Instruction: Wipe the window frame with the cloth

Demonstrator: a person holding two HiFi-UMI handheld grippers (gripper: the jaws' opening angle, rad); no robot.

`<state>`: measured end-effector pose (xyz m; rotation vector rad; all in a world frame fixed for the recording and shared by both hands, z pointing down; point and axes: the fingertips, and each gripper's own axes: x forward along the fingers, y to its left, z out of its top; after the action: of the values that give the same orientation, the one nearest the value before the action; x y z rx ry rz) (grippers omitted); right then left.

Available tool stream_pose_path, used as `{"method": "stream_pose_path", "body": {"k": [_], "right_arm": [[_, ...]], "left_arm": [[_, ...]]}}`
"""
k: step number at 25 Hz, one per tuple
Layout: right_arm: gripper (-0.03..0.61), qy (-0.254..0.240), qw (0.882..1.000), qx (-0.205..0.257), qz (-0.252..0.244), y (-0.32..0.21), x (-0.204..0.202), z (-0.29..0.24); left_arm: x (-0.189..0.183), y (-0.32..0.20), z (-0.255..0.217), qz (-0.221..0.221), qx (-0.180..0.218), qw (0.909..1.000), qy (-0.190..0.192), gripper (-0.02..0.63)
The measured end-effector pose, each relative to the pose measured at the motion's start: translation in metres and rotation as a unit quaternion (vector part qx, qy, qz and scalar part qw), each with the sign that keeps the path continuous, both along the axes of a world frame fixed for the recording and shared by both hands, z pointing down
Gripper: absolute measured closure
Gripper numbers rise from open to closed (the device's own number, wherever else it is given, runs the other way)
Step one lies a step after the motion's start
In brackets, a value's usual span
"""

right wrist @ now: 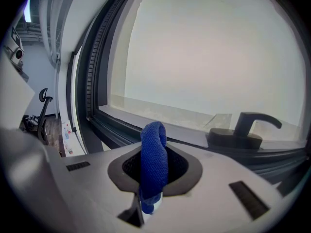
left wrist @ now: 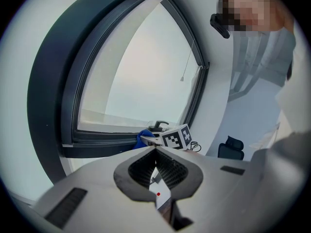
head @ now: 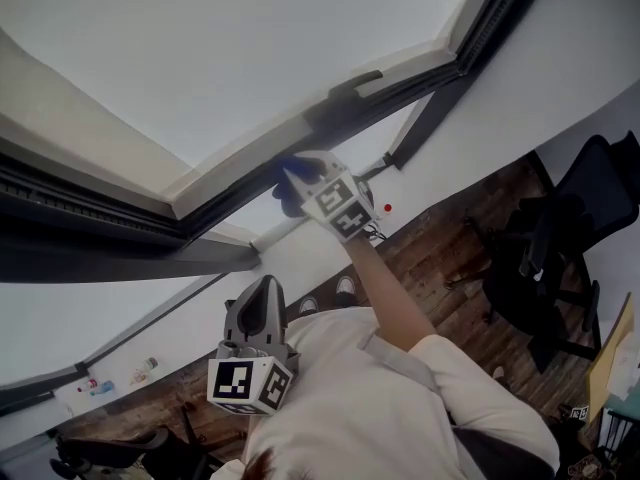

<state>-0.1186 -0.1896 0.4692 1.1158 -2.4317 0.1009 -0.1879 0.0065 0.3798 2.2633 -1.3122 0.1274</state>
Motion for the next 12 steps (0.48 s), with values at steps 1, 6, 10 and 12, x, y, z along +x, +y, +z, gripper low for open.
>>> {"method": "stream_pose_path", "body": {"k": [1,6,10,12], "right_arm": [[0.534,0.000,1.000,0.000,0.003,-0.001,0.004,-0.001],[0.533,-0.003,1.000,0.002,0.012,-0.006,0.019,-0.002],[0.534,-0.005,1.000,0.002,0.020,-0.012,0.032,-0.002],[0.534,-0.004,1.000,0.002,0.023,-0.014,0.038,-0.002]], "left_arm": [[0.001,-0.001,0.000,0.000,-0.001,1.0000,0.000,0.609],[0.006,-0.003,0.000,-0.003,0.000,1.0000,-0.002,0.609],[0.011,-0.007,0.001,-0.003,-0.001,1.0000,-0.004,0.608],[0.013,-0.008,0.001,-0.004,-0.001,1.0000,-0.004,0.608]]}}
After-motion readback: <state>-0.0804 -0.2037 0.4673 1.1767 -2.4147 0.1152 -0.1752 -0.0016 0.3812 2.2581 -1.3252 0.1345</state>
